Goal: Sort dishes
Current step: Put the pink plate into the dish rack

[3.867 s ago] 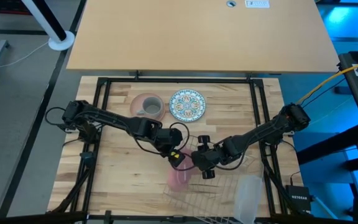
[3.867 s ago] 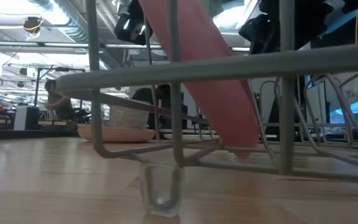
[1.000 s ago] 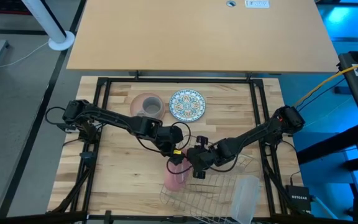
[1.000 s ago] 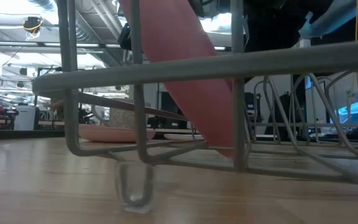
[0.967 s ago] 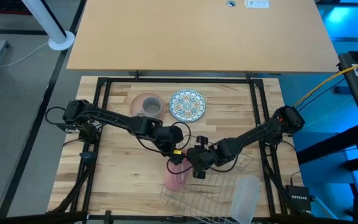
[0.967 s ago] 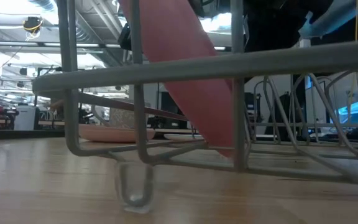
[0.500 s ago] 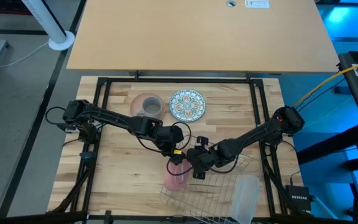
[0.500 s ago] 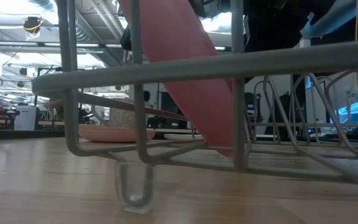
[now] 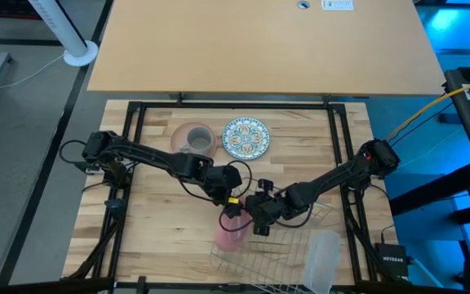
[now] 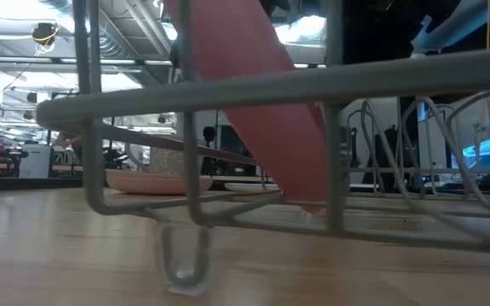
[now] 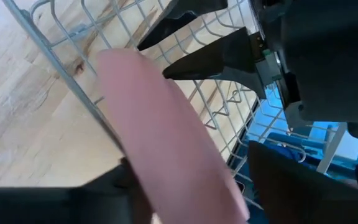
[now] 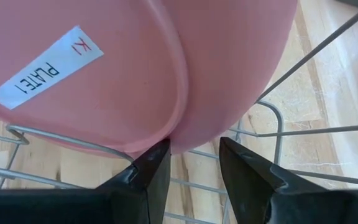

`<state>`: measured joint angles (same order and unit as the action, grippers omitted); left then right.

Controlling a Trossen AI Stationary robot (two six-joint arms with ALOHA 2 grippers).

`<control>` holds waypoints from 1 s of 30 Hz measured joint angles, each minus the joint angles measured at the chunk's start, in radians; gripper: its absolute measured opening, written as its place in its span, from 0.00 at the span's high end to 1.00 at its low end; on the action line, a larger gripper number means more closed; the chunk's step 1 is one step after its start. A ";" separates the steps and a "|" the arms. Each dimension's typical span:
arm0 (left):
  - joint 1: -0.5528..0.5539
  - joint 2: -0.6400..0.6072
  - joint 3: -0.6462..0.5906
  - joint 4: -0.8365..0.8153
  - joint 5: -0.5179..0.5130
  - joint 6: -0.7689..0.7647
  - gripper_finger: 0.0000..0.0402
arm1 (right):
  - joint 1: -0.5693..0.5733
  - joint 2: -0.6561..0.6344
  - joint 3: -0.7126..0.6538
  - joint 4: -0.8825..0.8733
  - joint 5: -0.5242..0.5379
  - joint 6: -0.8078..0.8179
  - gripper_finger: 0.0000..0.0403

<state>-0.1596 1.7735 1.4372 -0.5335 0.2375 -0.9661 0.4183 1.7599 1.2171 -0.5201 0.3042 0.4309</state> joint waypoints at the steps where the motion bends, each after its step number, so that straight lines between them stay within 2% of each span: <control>1: 0.000 -0.002 0.001 -0.008 -0.001 -0.007 0.38 | 0.000 0.000 0.000 0.003 0.000 0.000 0.65; 6: 0.006 -0.032 0.003 -0.086 -0.016 -0.019 0.15 | 0.000 0.000 0.000 0.014 -0.001 0.000 0.65; 10: 0.006 -0.056 0.002 -0.134 -0.040 -0.016 0.03 | 0.000 0.000 0.000 0.012 -0.002 0.000 0.65; 15: -0.005 -0.070 0.000 -0.140 -0.093 -0.010 0.02 | 0.000 0.000 0.000 0.013 0.000 0.000 0.65; 20: -0.013 -0.076 -0.001 -0.142 -0.104 -0.026 0.01 | 0.000 0.000 0.000 0.038 -0.001 0.002 0.65; 30: -0.018 -0.076 -0.001 -0.057 -0.067 -0.044 0.01 | 0.000 0.001 -0.002 0.094 -0.010 0.006 0.65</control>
<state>-0.1772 1.6978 1.4364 -0.5906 0.1704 -1.0099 0.4187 1.7611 1.2152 -0.4259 0.2945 0.4367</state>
